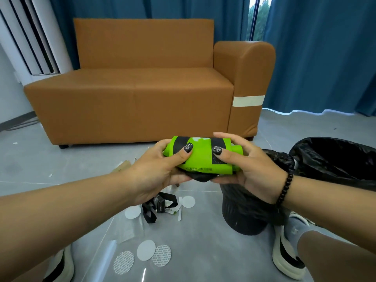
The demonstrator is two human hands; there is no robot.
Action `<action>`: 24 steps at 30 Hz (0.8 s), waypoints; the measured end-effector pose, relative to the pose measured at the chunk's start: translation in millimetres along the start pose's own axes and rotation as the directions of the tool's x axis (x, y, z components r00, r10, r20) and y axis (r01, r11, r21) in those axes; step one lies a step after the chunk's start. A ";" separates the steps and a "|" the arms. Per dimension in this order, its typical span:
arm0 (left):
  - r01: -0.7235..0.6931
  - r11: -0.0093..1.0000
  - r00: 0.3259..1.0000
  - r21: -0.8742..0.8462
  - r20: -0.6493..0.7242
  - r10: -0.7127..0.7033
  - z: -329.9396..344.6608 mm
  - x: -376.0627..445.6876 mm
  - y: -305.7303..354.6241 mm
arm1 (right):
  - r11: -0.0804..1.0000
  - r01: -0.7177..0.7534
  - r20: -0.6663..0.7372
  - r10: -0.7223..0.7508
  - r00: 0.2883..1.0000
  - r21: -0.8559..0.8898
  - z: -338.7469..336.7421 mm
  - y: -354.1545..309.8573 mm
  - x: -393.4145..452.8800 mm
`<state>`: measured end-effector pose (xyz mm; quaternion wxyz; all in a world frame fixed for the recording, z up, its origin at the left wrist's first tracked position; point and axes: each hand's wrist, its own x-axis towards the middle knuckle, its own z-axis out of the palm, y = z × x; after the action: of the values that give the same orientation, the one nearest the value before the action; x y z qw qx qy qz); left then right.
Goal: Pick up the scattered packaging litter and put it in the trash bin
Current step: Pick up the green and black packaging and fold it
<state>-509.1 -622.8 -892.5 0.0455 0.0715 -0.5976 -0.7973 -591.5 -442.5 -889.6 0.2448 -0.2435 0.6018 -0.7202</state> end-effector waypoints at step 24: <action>0.410 0.836 0.902 0.365 -0.297 -0.313 81.5 160.7 -144.9 | 0.750 -0.178 -0.535 -0.264 0.802 -0.638 -145.6 45.6 37.2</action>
<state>-679.3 -530.2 -1018.7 -0.0560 0.2816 -0.7208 -0.6309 -711.0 -364.8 -955.3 -0.0764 -0.0902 0.8553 -0.5045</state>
